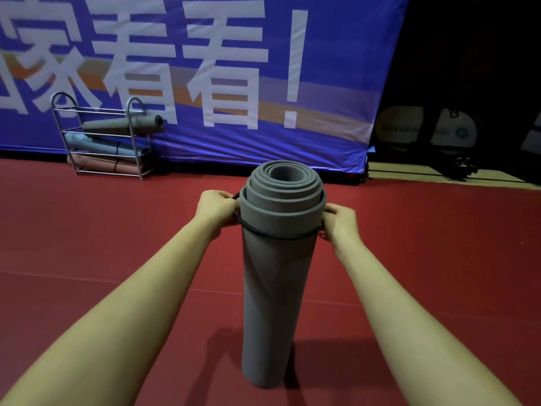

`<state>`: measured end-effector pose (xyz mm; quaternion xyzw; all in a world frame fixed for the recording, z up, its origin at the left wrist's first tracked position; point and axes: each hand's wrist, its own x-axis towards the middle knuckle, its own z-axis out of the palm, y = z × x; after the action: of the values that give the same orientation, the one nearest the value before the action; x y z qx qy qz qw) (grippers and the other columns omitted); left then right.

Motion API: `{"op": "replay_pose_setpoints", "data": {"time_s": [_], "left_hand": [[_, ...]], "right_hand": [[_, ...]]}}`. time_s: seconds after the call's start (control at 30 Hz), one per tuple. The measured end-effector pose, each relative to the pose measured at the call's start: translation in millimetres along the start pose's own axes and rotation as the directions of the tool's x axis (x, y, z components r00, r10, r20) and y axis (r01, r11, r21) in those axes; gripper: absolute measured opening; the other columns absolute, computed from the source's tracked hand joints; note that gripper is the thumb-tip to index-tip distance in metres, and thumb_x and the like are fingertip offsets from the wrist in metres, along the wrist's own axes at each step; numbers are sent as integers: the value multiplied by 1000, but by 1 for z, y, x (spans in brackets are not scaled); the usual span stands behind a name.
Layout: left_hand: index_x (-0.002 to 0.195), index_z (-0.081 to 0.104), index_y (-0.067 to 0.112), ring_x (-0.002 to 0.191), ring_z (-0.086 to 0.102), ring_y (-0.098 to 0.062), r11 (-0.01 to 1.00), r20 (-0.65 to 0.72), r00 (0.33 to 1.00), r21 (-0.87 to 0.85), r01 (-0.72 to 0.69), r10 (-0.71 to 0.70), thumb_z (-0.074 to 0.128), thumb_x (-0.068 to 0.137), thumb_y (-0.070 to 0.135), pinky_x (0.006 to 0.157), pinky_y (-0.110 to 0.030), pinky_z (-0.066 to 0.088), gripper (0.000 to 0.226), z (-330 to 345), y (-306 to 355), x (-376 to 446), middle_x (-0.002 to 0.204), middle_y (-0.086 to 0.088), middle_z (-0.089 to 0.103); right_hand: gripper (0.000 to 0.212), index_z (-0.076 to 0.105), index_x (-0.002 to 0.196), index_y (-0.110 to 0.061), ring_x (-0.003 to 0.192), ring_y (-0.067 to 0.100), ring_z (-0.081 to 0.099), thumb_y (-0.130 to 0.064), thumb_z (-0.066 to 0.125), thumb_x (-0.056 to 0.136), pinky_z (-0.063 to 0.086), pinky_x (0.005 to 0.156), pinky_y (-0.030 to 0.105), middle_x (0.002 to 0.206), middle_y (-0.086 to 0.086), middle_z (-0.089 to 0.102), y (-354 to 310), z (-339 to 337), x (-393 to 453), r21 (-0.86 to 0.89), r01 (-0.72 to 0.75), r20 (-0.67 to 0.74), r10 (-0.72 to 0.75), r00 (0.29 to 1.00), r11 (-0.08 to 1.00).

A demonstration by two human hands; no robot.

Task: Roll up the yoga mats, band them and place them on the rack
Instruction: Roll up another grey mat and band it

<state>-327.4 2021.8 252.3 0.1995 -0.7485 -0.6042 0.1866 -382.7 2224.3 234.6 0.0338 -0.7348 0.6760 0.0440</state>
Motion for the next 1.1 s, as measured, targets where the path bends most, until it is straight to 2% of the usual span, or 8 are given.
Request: {"op": "replay_pose_setpoints", "data": {"time_s": [0.13, 0.23, 0.3, 0.43, 0.67, 0.87, 1.0, 1.1], "left_hand": [[71, 64, 3, 45, 59, -14, 977, -27, 999, 212, -29, 36, 59, 82, -1, 42, -28, 55, 13, 1, -24, -7, 65, -11, 59], [76, 66, -1, 38, 59, -8, 952, -12, 1000, 305, -9, 13, 53, 83, -3, 42, -30, 55, 15, 5, -53, -12, 66, -13, 61], [75, 67, -1, 49, 64, -18, 936, 0, 1000, 352, -12, 13, 54, 84, -1, 52, -36, 59, 16, 10, -71, -15, 68, -17, 65], [72, 69, 5, 64, 67, -29, 919, -22, 1000, 394, -7, 17, 59, 83, 6, 62, -44, 59, 15, 15, -105, -12, 69, -15, 68], [73, 65, 23, 75, 65, -30, 861, -91, 995, 508, 18, 32, 56, 83, 11, 66, -36, 54, 18, 17, -140, -20, 74, -6, 66], [54, 58, 7, 40, 56, -15, 977, -78, 997, 210, 38, -22, 63, 87, 15, 50, -32, 57, 33, 27, -117, -19, 51, -7, 58], [61, 58, 3, 56, 60, -23, 993, -28, 993, -40, 112, -113, 66, 88, 22, 44, -24, 47, 34, 33, -119, -25, 63, -10, 62], [61, 57, 5, 64, 62, -23, 983, -15, 991, -127, 133, -136, 62, 92, 31, 50, -26, 51, 40, 36, -117, -28, 70, -10, 63]], "right_hand": [[21, 66, 80, -1, 51, 12, 38, 12, 49, 83, 29, 37, 11, 55, 2, 48, 28, -3, -4, -93, 55, 6, -55, 998, 994], [17, 68, 84, 7, 42, 6, 43, 12, 52, 83, 30, 36, 11, 46, -2, 52, 47, -2, -5, -128, 31, 27, -27, 999, 991], [17, 68, 83, 10, 33, -2, 41, 14, 52, 81, 31, 35, 11, 39, -8, 51, 68, -3, -9, -123, -10, 21, 12, 1000, 992], [15, 70, 78, 8, 41, 1, 47, 14, 56, 77, 41, 46, 19, 58, 7, 58, 111, -4, -12, -188, -4, 34, 10, 999, 982], [11, 72, 77, -1, 41, -4, 48, 4, 63, 81, 40, 56, 27, 58, 5, 61, 150, -6, -17, -270, -11, 45, 24, 999, 963], [34, 58, 53, -12, 42, 3, 42, 11, 59, 77, 34, 50, 24, 39, -12, 50, 115, 3, -18, 81, -53, -64, 58, 996, 995], [19, 61, 47, -14, 57, 15, 44, -14, 63, 66, 32, 57, 26, 48, -5, 52, 107, 5, -26, 315, -149, -82, 183, 980, 937], [20, 56, 58, -17, 63, 15, 43, -29, 67, 70, 28, 54, 25, 63, 5, 51, 102, 5, -31, 306, -135, -92, 170, 981, 943]]}}
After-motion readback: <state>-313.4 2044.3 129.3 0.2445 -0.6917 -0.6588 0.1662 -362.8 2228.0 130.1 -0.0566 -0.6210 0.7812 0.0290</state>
